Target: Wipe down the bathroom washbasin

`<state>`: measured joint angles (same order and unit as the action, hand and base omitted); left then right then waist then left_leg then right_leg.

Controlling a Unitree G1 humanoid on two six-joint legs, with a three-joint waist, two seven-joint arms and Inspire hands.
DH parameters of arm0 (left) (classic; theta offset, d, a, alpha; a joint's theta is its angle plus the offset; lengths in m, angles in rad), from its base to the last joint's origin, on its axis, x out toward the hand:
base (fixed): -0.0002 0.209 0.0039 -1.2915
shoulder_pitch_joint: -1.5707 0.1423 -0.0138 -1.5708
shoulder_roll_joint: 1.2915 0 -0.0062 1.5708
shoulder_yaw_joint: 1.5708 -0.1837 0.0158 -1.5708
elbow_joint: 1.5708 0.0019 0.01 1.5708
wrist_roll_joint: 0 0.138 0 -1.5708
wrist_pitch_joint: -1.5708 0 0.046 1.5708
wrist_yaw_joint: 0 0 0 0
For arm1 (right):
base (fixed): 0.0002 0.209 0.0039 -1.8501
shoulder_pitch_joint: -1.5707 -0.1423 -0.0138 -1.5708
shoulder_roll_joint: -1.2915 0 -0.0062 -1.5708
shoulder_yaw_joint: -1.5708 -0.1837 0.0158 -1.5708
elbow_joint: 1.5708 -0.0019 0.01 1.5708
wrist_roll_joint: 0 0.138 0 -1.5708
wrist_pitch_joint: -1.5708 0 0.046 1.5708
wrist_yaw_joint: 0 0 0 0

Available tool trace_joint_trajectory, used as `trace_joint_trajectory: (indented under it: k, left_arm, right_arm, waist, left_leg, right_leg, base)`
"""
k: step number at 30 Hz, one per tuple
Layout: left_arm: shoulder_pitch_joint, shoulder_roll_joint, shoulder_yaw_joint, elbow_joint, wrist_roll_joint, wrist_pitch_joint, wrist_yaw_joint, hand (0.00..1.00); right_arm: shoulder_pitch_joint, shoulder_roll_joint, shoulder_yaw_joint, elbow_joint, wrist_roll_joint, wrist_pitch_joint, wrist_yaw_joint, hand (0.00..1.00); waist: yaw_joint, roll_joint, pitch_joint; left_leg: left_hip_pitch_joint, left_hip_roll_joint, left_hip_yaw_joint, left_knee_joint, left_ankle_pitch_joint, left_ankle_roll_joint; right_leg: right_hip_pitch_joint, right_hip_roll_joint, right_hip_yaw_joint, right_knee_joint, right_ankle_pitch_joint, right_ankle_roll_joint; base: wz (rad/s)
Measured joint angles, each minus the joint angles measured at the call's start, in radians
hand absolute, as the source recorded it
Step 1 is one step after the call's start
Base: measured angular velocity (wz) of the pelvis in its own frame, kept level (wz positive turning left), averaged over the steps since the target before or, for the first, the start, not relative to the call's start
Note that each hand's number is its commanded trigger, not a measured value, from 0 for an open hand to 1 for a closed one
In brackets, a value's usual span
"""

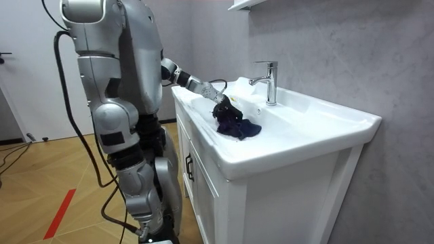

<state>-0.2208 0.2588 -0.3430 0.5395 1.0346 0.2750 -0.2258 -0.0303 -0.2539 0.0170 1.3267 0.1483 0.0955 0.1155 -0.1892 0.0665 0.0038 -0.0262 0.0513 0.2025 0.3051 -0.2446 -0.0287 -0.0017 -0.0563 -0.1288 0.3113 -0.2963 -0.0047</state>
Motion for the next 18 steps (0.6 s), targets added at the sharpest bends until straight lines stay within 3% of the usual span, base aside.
trace_joint_trajectory:
  k: [5,6,9,13,18]
  left_arm:
    - [-0.057,-0.015,0.039,0.042,-0.181,-0.064,-0.001,1.0]
    - [-0.071,-0.018,0.038,0.054,-0.204,-0.066,-0.002,1.0]
    - [-0.095,-0.001,0.038,0.075,-0.295,-0.067,-0.005,1.0]
    - [-0.145,0.0,0.035,0.143,-0.378,-0.067,0.008,1.0]
    - [-0.147,-0.009,0.024,0.15,-0.453,-0.071,0.022,1.0]
  right_arm:
    - [0.003,-0.007,0.001,0.005,0.018,-0.011,0.034,0.0]
    - [0.003,-0.008,0.001,0.002,0.029,-0.011,0.038,0.0]
    - [0.002,-0.012,0.001,0.001,0.042,-0.01,0.037,0.0]
    - [-0.005,-0.024,0.006,0.006,0.03,-0.007,0.038,0.0]
    - [-0.009,-0.028,0.03,0.03,0.029,-0.007,0.038,0.0]
  waist:
    - [-0.003,-0.005,0.0031]
    - [-0.005,-0.006,0.0068]
    - [-0.012,-0.003,0.0085]
    - [-0.037,-0.001,0.0101]
    - [-0.076,0.006,0.0146]
  left_leg:
    - [-0.014,-0.004,0.007,0.002,0.0,0.0]
    - [-0.017,-0.004,0.014,0.003,0.0,0.0]
    - [-0.037,-0.004,0.024,0.026,0.0,0.0]
    - [-0.058,-0.006,0.044,0.036,0.001,0.005]
    - [-0.066,-0.011,0.064,0.04,0.005,0.024]
  right_leg:
    - [-0.017,-0.005,0.006,0.005,0.0,0.003]
    - [-0.022,-0.004,0.013,0.005,0.0,0.004]
    - [-0.038,-0.01,0.013,0.019,0.001,0.005]
    - [-0.052,-0.021,-0.003,0.034,-0.002,0.011]
    - [-0.057,-0.03,-0.007,0.037,-0.001,0.024]
  base:
    - [-0.04]
    - [-0.07]
    - [0.0]
    - [0.15]
    - [0.06]
